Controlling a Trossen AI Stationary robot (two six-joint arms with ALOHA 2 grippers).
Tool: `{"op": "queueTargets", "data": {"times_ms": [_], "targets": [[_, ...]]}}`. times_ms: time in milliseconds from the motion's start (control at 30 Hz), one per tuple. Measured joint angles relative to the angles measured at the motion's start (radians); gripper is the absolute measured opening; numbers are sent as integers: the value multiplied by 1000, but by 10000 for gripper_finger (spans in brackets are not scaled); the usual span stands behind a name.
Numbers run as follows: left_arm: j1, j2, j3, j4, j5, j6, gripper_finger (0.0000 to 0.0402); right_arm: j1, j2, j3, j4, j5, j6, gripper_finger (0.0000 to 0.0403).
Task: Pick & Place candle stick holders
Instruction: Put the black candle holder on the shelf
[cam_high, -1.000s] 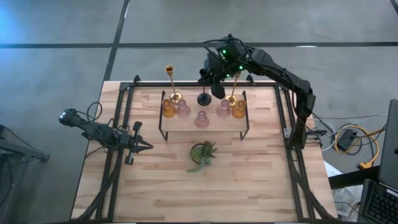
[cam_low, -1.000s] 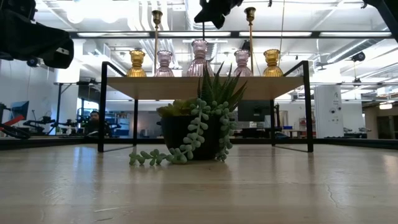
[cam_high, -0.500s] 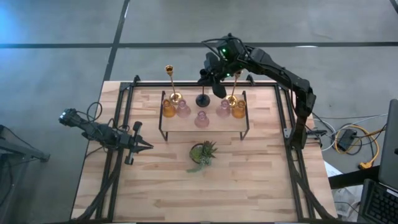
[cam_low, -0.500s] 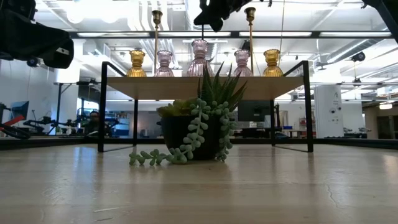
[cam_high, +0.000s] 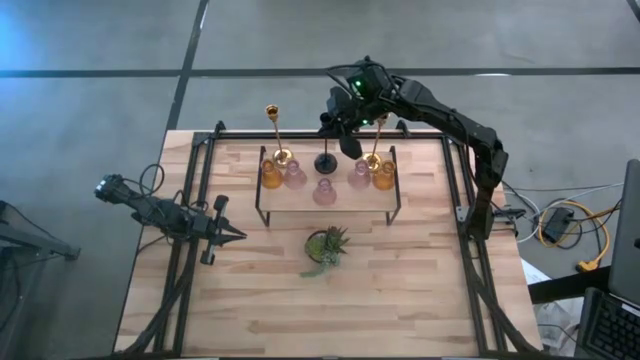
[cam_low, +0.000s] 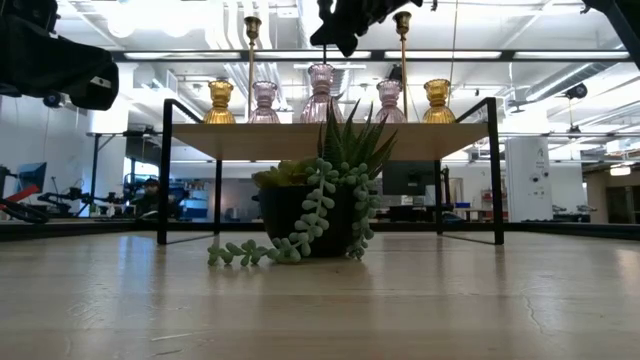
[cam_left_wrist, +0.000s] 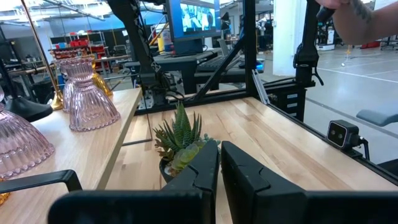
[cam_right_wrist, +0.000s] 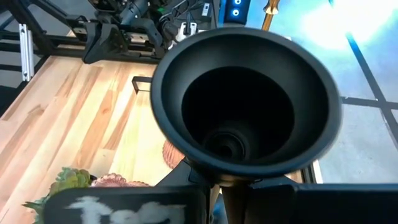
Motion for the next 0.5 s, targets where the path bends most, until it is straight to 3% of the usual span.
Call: {"op": "queueTargets", "data": {"times_ms": [500], "targets": [[0,0,0,0,0,0,26,-1,-1,-9,16,11,4,8]]}}
